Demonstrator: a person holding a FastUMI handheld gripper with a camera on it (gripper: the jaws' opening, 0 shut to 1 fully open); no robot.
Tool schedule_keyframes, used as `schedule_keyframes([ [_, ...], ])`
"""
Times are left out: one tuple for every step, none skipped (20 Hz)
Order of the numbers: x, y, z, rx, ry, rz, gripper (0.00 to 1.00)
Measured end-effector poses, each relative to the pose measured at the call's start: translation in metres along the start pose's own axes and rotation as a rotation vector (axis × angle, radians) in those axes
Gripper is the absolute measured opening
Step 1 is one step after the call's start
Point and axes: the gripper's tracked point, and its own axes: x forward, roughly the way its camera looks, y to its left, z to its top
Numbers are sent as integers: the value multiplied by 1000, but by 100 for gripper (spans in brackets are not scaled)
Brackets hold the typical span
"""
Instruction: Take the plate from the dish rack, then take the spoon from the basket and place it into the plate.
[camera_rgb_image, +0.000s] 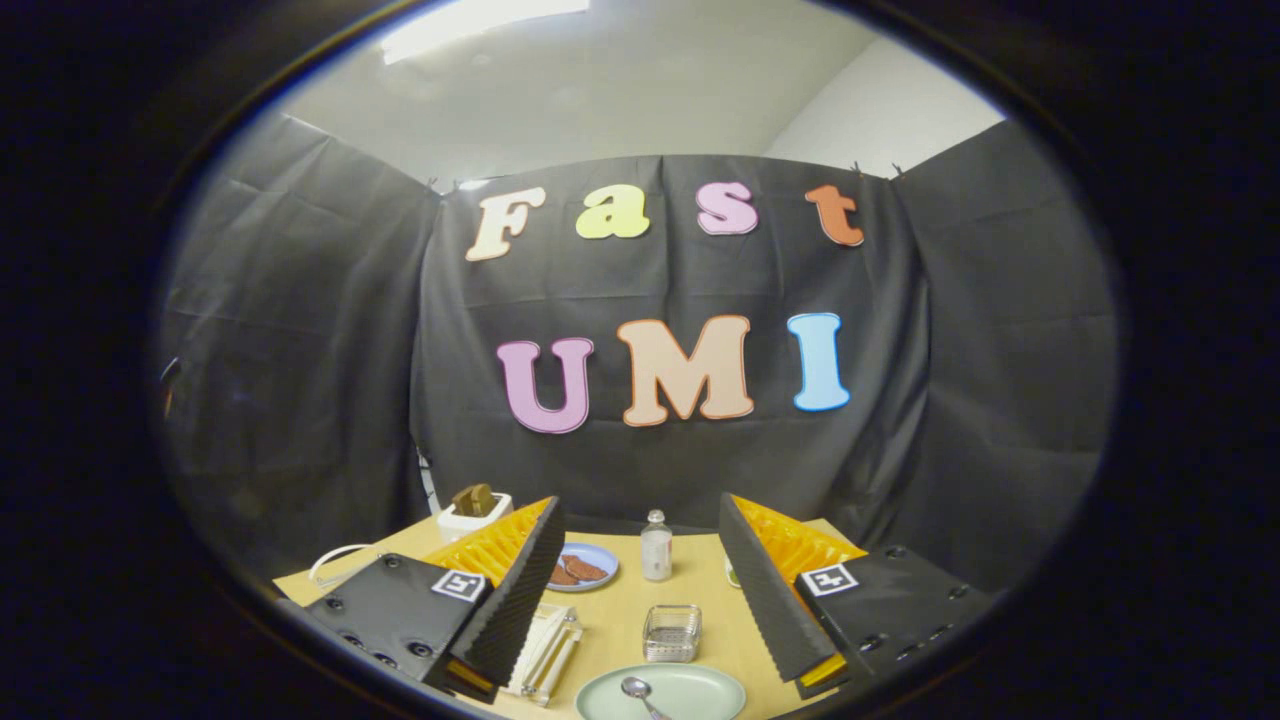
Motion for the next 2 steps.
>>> schedule_keyframes([
  [0,0,0,3,4,2,97],
  [-1,-1,-1,5,4,-1,97],
])
